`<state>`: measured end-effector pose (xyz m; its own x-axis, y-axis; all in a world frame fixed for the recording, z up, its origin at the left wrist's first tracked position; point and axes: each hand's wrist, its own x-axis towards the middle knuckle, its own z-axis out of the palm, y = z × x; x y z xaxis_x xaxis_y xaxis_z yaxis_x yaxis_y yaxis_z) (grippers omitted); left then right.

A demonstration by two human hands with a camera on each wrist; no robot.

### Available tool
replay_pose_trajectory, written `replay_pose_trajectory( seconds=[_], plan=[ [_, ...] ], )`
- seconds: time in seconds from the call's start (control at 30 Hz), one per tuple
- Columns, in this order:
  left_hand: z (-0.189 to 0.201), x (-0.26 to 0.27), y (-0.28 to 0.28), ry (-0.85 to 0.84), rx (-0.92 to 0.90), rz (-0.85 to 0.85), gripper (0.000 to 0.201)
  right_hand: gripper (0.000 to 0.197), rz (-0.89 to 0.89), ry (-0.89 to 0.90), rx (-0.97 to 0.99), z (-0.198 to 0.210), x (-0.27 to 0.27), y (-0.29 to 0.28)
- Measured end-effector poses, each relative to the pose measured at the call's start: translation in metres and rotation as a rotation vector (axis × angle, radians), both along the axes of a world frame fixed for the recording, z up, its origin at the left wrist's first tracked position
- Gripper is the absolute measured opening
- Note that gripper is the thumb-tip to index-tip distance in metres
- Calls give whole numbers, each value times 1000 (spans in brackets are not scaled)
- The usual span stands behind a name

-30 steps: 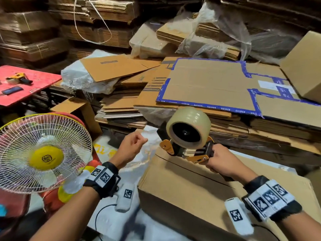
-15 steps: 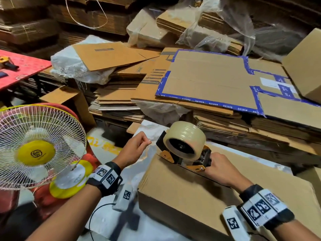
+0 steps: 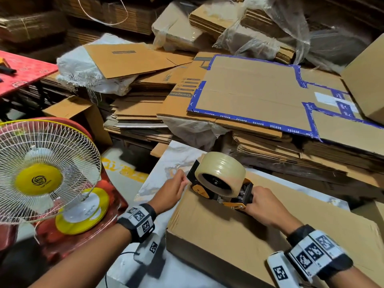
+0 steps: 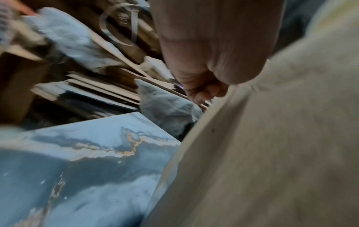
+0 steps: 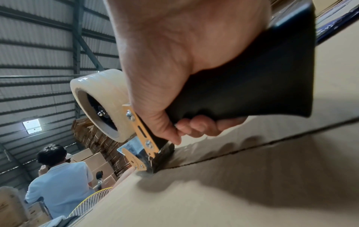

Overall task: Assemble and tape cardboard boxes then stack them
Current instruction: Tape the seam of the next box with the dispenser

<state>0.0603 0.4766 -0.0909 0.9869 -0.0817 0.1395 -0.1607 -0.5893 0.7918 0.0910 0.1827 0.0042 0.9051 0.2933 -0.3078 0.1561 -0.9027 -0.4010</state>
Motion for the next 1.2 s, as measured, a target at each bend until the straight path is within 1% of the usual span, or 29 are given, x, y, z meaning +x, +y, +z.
replay_pose_trajectory(
  seconds=[0.13, 0.2, 0.27, 0.3, 0.37, 0.4, 0.43, 0.47, 0.5, 0.57, 0.63, 0.73, 0.83, 0.9, 0.97, 1.07, 1.1, 1.17, 1.2],
  plan=[
    [-25, -1, -2, 120, -2, -10, 15, 22, 8, -1, -5, 0, 0, 1],
    [-37, -2, 2, 146, 14, -23, 18, 22, 12, 2, 13, 0, -1, 1],
    [-29, -5, 3, 143, 31, 5, 12, 22, 14, 4, 27, 1, -1, 1],
    [-20, -6, 2, 114, 10, 68, 9, 22, 16, 6, 38, 1, -1, 1],
    [-1, -9, -2, 22, -138, 249, 11, 21, 15, 12, 50, 3, -1, 2],
    [10, -11, -6, 22, -269, 313, 17, 20, 17, 13, 52, 4, -1, 3],
    [18, -14, -11, 65, -409, 324, 23, 20, 17, 15, 54, 4, -1, 3],
    [25, -19, -17, 131, -505, 298, 29, 19, 15, 19, 53, 3, -1, 3],
    [32, -24, -24, 173, -532, 258, 34, 18, 11, 23, 49, 2, 0, 2],
    [36, -34, -33, 209, -480, 172, 37, 13, 4, 22, 34, -2, 2, 1],
    [33, -36, -34, 264, -492, 106, 36, 13, 9, 14, 16, -6, 5, -1],
    [28, -34, -28, 357, -451, 92, 39, 14, 26, 3, 4, -9, 7, -1],
    [29, -32, -27, 383, -457, 70, 40, 15, 30, -8, 17, -11, 8, -1],
    [32, -33, -28, 354, -413, 56, 40, 14, 36, 2, 31, -12, 8, -2],
    [35, -34, -29, 300, -281, 46, 41, 16, 44, 15, 67, -11, 7, -3],
    [39, -37, -30, 155, 103, 94, 45, 22, 60, 17, 124, -10, 5, -4],
    [42, -38, -32, 94, 249, 76, 46, 22, 56, 17, 129, -8, 3, -5],
    [46, -40, -29, 8, 465, -22, 46, 23, 51, 31, 132, -7, 2, -1],
    [49, -40, -27, 13, 529, -81, 53, 22, 45, 32, 127, -7, 2, -1]
  ],
)
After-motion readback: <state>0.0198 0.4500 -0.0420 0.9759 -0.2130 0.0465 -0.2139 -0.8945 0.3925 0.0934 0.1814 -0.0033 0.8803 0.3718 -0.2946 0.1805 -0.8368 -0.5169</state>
